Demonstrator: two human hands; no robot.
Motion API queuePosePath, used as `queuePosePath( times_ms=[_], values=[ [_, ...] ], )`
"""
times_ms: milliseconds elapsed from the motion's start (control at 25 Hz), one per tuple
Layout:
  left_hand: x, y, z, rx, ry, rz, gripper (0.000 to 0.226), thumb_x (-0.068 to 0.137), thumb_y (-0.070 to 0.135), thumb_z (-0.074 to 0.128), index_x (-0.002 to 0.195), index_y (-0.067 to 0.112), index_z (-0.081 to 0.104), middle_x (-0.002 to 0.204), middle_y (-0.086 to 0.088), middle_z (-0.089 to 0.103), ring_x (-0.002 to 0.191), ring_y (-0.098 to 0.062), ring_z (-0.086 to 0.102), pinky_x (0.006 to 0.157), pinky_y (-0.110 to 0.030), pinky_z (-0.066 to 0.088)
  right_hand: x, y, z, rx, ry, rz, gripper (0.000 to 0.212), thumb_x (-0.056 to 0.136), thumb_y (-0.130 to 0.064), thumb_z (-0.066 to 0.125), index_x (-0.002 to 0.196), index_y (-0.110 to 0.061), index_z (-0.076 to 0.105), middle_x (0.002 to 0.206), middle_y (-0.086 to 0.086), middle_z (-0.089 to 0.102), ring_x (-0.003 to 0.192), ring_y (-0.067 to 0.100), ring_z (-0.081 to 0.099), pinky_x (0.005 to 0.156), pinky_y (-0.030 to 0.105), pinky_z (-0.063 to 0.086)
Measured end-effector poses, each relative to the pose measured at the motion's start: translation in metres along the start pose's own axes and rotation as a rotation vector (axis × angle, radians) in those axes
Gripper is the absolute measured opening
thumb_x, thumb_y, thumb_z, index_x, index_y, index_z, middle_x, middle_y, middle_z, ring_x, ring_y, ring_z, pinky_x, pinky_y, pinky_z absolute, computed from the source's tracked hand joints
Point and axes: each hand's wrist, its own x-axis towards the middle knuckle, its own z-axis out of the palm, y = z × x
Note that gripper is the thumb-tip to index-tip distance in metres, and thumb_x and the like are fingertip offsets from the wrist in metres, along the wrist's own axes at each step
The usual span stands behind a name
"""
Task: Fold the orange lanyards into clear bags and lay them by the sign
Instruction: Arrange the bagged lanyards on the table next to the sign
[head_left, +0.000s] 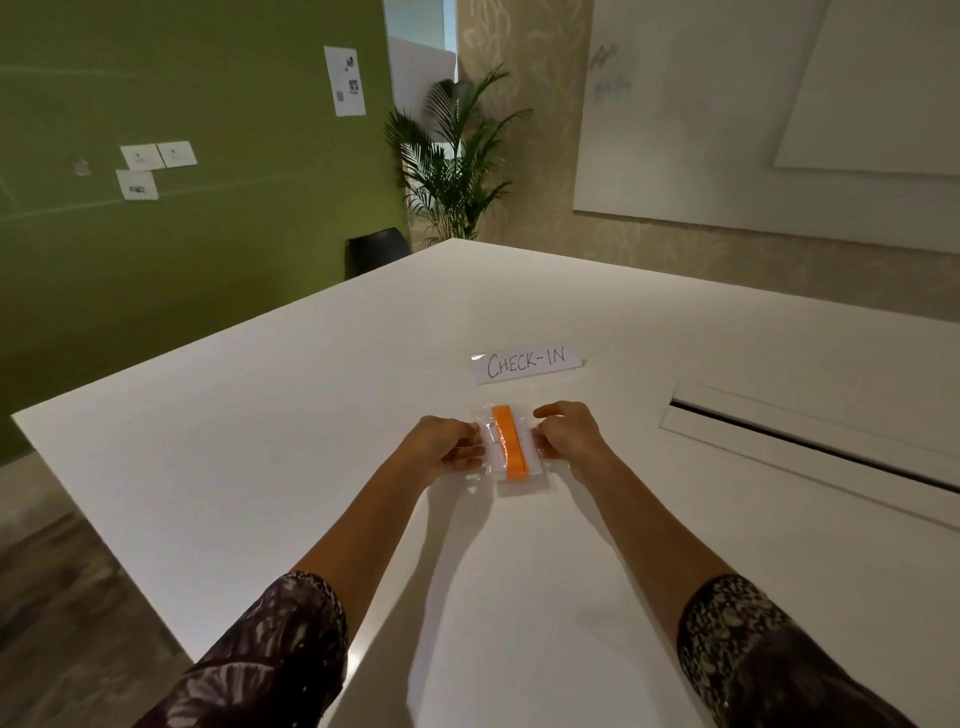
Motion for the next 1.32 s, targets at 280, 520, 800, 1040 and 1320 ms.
queuePosePath(
  times_ms=[280, 520, 800, 1040, 1320],
  values=[
    [0.052, 0.016, -0.03, 0.042, -0.046, -0.016, 0.01, 0.09, 0.001, 0.058, 0.096, -0.006, 0.061, 0.082, -0.017, 0.063, 0.067, -0.025, 0.063, 0.075, -0.041, 0.057, 0.034, -0.009, 0.04, -0.001, 0.08, 0.038, 0.032, 0.085, 0.006, 0.045, 0.108, -0.004, 0.064, 0.099, 0.022, 0.067, 0.077, 0.028, 0.063, 0.078, 0.042, 0.059],
    [0.08, 0.019, -0.039, 0.059, -0.134, -0.053, 0.007, 0.09, 0.004, 0.059, 0.091, -0.003, 0.061, 0.079, -0.015, 0.062, 0.065, -0.023, 0.061, 0.069, -0.037, 0.059, 0.056, -0.01, 0.049, -0.008, 0.14, 0.052, 0.032, 0.083, 0.007, 0.045, 0.106, -0.003, 0.066, 0.096, 0.023, 0.068, 0.075, 0.028, 0.062, 0.08, 0.044, 0.058],
    [0.092, 0.027, -0.045, 0.096, -0.25, -0.084, 0.015, 0.093, 0.01, 0.058, 0.099, -0.003, 0.061, 0.084, -0.017, 0.064, 0.067, -0.022, 0.061, 0.073, -0.036, 0.059, 0.069, -0.005, 0.05, 0.027, 0.173, 0.063, 0.025, 0.083, 0.007, 0.054, 0.102, -0.005, 0.066, 0.08, 0.015, 0.065, 0.067, 0.024, 0.061, 0.07, 0.037, 0.058],
    [0.093, 0.031, -0.044, 0.201, -0.148, -0.023, 0.02, 0.091, 0.01, 0.061, 0.103, -0.006, 0.062, 0.094, -0.019, 0.068, 0.072, -0.024, 0.066, 0.081, -0.04, 0.058, 0.066, -0.004, 0.05, 0.042, 0.194, 0.041, 0.028, 0.082, 0.007, 0.053, 0.104, -0.004, 0.066, 0.078, 0.013, 0.065, 0.062, 0.02, 0.06, 0.059, 0.029, 0.053],
    [0.087, 0.03, -0.033, 0.812, 0.089, 0.372, 0.028, 0.092, 0.03, 0.056, 0.073, 0.011, 0.051, 0.072, -0.006, 0.053, 0.066, -0.021, 0.051, 0.066, -0.031, 0.043, 0.048, -0.002, 0.047, -0.338, 0.281, -0.126, 0.03, 0.089, -0.003, 0.048, 0.113, -0.011, 0.064, 0.118, 0.008, 0.066, 0.11, 0.025, 0.059, 0.093, 0.029, 0.045]
  ],
)
